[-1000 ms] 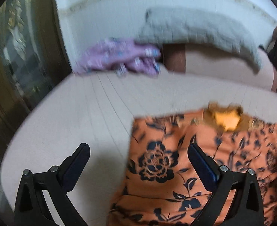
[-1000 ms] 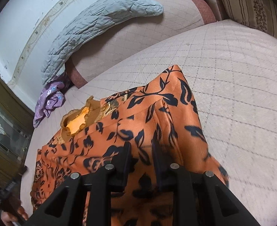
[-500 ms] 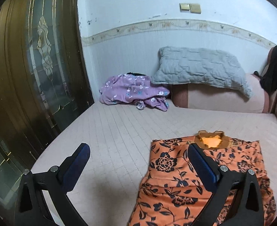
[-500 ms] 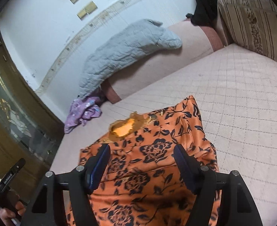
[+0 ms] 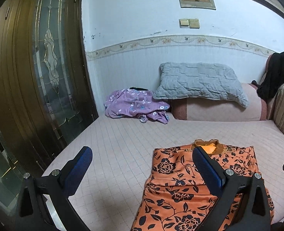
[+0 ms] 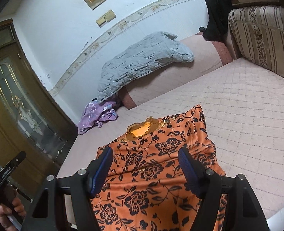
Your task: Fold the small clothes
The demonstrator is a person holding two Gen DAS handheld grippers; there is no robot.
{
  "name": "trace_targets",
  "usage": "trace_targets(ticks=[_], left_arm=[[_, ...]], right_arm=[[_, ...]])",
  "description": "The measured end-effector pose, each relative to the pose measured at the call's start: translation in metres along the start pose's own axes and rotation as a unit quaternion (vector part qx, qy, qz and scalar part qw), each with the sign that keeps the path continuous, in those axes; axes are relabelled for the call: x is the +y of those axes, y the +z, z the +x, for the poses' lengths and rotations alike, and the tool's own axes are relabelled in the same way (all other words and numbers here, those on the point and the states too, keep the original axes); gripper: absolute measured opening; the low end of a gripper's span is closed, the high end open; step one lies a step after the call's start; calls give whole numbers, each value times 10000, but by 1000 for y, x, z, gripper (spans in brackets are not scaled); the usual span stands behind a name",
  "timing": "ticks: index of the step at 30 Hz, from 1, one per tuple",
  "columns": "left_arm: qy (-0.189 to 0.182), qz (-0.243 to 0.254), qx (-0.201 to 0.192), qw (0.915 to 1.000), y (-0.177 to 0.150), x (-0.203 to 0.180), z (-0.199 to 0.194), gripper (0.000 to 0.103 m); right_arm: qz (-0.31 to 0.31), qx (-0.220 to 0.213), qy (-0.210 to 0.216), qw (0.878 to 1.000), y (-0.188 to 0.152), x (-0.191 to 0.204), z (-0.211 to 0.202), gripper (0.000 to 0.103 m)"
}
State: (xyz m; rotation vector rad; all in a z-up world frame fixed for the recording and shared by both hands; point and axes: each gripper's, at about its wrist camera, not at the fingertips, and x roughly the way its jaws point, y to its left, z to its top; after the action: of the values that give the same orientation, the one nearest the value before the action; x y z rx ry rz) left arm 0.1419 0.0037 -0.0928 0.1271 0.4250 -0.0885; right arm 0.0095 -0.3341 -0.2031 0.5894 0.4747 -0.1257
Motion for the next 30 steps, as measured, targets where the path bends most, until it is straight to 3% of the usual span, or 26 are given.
trace_targets(ticks=[8, 10, 13, 18, 22, 26, 30], left_arm=[[-106, 96, 18, 9999, -11, -4, -14, 103], [-206, 119, 233, 9994, -22, -4, -9, 103], [-363, 123, 880, 9954, -56, 3, 14, 103], [-288, -92, 2326, 9721, -139, 30, 68, 103], [-188, -435, 3279, 9435, -207, 56, 96, 103], [-216, -659, 3702, 9264, -242, 70, 105, 103], [-482, -691, 3882, 9177, -259, 67, 111, 103]], right_arm=[[-167, 79, -116, 9998, -11, -4, -23, 73], [-159, 194, -193, 9995, -15, -10, -24, 73], [-99, 475, -380, 9981, -23, -25, -20, 73], [246, 1146, -781, 9900, -51, -68, -9, 73], [560, 1572, -1130, 9795, -76, -105, -5, 73], [665, 1865, -1460, 9693, -90, -131, -3, 73], [901, 2238, -1529, 9583, -106, -149, 1, 73]])
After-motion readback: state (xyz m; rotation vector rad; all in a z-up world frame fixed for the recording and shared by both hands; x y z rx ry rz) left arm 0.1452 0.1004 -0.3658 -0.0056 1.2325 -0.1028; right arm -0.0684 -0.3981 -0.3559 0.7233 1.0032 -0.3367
